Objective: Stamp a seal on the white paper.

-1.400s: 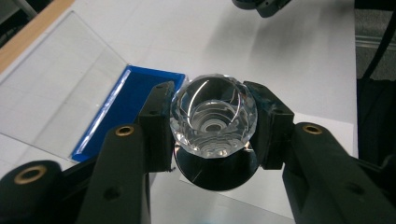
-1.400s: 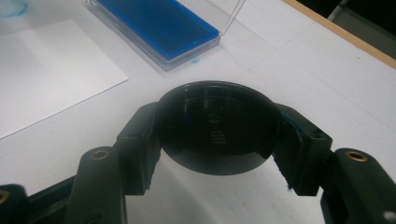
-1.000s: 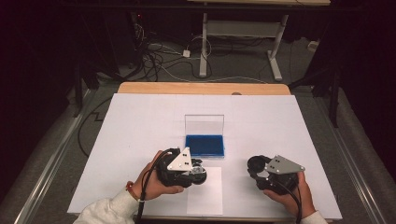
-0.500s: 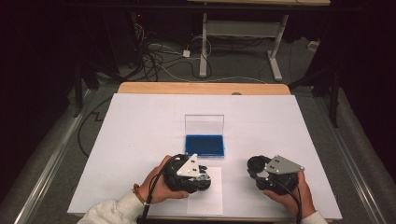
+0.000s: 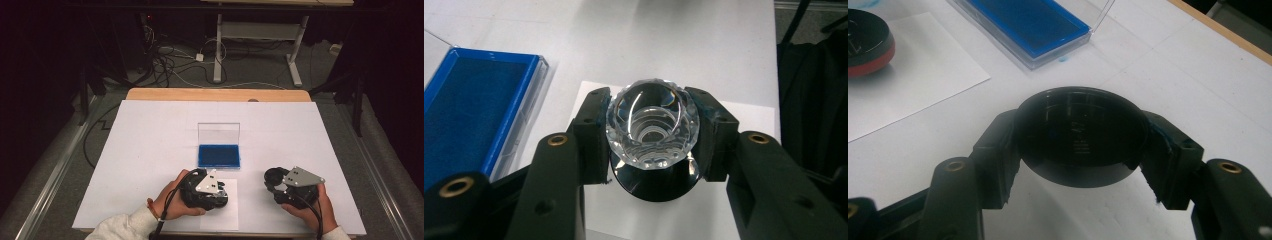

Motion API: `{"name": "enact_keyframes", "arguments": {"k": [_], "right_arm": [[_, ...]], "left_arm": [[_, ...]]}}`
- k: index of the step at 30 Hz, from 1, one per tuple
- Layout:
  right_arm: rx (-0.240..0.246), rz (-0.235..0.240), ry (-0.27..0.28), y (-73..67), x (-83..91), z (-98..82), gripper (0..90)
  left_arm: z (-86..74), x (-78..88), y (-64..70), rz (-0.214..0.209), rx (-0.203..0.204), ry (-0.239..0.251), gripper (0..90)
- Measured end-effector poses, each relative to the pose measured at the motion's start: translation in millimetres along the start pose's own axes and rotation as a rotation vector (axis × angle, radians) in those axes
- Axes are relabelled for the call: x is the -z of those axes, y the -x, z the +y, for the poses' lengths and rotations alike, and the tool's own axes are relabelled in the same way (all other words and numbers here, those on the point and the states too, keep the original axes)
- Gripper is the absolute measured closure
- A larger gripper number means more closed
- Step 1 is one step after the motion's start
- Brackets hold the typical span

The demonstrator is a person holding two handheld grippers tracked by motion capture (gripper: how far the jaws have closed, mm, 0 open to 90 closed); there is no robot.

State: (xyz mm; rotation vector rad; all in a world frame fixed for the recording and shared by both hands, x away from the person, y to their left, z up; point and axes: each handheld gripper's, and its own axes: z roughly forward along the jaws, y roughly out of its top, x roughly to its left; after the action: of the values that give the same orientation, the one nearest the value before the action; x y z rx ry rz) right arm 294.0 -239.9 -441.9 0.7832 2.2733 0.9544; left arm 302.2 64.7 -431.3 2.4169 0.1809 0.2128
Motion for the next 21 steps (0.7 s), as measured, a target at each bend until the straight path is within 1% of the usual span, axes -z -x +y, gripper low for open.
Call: {"name": "enact_keyframes", "arguments": {"k": [9,13,14,16,19,21], "right_arm": [[0.003,0.004,-0.004,-0.5,-0.8,-0.2,38.7],[0.002,0.002,-0.006,-0.7,-0.9,-0.3,38.7],[0.002,0.003,-0.006,-0.6,-1.0,-0.4,38.7],[0.004,0.004,-0.007,-0.7,-1.0,-0.4,38.7],[0.004,0.004,-0.008,-0.9,-1.1,-0.4,38.7],[0.004,0.005,-0.008,-0.8,-1.4,-0.3,38.7]], "left_arm": [[-1.7,-7.4,0.8,-0.010,-0.001,-0.017,55.0],[-2.5,-11.6,1.3,-0.019,-0.007,-0.035,55.0],[-2.8,-12.2,1.4,-0.020,-0.004,-0.030,55.0],[-2.7,-12.1,0.6,-0.023,-0.005,-0.035,54.9],[-4.3,-11.9,-2.6,-0.043,0.014,-0.033,54.9],[-4.7,-12.8,-2.0,-0.044,0.018,-0.027,55.0]]}}
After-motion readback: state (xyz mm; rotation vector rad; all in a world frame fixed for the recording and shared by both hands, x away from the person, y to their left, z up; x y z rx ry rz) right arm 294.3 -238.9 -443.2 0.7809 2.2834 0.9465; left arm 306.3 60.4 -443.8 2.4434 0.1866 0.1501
